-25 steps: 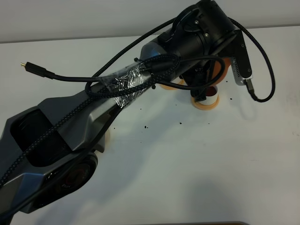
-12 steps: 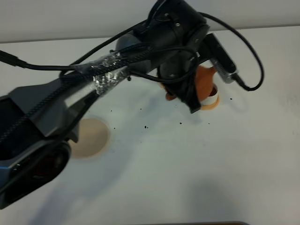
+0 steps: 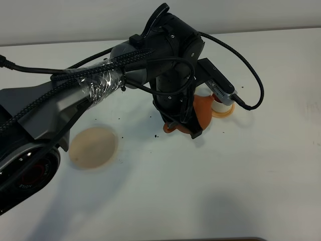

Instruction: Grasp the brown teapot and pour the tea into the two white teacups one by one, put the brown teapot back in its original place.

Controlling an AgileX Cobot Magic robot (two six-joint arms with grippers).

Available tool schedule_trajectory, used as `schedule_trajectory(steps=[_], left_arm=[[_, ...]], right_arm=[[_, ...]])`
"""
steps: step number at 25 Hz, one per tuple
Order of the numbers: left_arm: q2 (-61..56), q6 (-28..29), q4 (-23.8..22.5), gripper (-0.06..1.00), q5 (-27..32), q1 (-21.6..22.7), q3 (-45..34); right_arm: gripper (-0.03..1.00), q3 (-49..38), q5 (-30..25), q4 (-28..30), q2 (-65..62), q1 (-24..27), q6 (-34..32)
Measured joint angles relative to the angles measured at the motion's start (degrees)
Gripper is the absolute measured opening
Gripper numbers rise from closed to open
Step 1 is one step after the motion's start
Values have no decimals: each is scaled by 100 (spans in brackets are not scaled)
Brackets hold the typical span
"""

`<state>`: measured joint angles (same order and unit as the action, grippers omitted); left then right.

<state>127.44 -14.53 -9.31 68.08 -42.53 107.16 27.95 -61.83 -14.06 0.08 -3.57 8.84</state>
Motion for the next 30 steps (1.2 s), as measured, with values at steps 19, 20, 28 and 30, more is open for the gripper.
schedule_trajectory(steps=[19,20,28,30], left_arm=[[-340,-113,-181,11,0,527,-11],[-378,-170,-229,11,0,639,-11],[-480,-833,-633,11,0,1320,-11],[-480,-978,-647,11,-25,1427,-11]], right_arm=[[24,0,0,0,0,0,0],[24,0,0,0,0,0,0],[24,0,0,0,0,0,0],[24,0,0,0,0,0,0]])
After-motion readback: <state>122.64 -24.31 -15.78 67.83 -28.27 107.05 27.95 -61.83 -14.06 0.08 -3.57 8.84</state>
